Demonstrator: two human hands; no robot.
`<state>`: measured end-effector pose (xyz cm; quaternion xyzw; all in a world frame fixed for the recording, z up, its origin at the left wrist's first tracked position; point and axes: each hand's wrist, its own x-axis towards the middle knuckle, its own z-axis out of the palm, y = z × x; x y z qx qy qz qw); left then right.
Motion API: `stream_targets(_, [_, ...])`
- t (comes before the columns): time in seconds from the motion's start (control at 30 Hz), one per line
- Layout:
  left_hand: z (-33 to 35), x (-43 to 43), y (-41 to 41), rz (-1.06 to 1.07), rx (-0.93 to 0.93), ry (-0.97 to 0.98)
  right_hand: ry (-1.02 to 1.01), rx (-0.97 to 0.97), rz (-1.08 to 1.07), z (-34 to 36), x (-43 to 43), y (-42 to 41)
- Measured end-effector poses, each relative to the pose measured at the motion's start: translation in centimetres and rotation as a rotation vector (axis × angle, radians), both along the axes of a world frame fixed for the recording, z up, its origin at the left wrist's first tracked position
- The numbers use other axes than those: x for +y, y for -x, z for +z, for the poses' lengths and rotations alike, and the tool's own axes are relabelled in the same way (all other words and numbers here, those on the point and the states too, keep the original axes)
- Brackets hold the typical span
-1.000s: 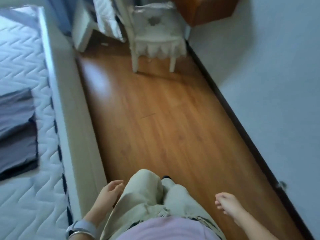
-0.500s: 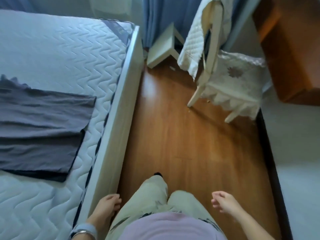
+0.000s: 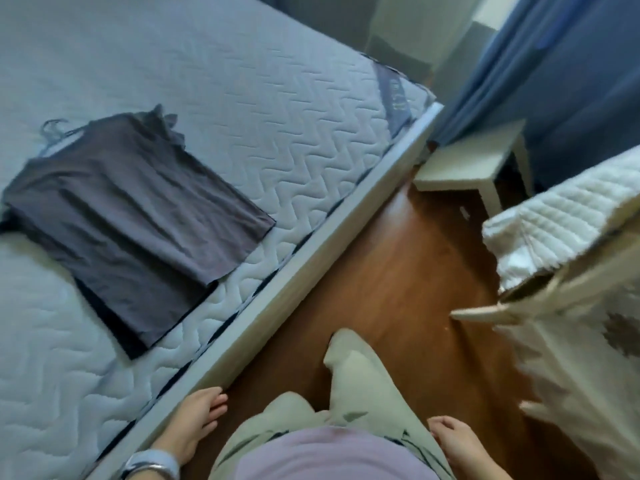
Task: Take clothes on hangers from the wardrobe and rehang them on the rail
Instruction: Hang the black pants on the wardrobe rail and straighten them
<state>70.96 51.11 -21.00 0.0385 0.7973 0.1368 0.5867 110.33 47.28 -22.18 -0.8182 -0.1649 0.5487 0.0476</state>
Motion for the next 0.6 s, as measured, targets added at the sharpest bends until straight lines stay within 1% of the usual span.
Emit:
stream_targets(0.07, [1.2, 0.5, -1.0, 0.065, 0.007, -0.037, -0.019, 0.006, 0.121, -0.3, 5.1, -0.9])
stream_targets(0.17, [2.3, 0.6, -2.2, 0.146, 0.023, -0.079, -0.033, -0.043, 0.361, -1.6, 12.4, -1.1])
stream_targets(0.27, [2.1, -1.0, -2.7, 0.288, 0.064, -0.057, -0.071, -0.002, 0.513, -1.4, 19.6, 1.8])
stream_targets(0.37, [1.6, -2.9, -2.7, 0.438, 0.059, -0.001, -0.144, 0.063, 0.601, -1.0, 25.4, 6.2])
stream_targets(0.43, [1.2, -4.1, -2.3, 0.497, 0.049, 0.013, -0.182, 0.085, 0.643, -0.5, 28.0, 9.1])
stream_targets(0.5, [0.6, -5.0, -1.0, 0.502, 0.109, -0.011, -0.207, 0.103, 0.671, -0.4, 29.9, 11.8])
stream_targets(0.6, [-1.0, -4.5, 1.6, 0.441, 0.096, 0.046, -0.192, 0.081, 0.725, -0.5, 31.0, 14.9])
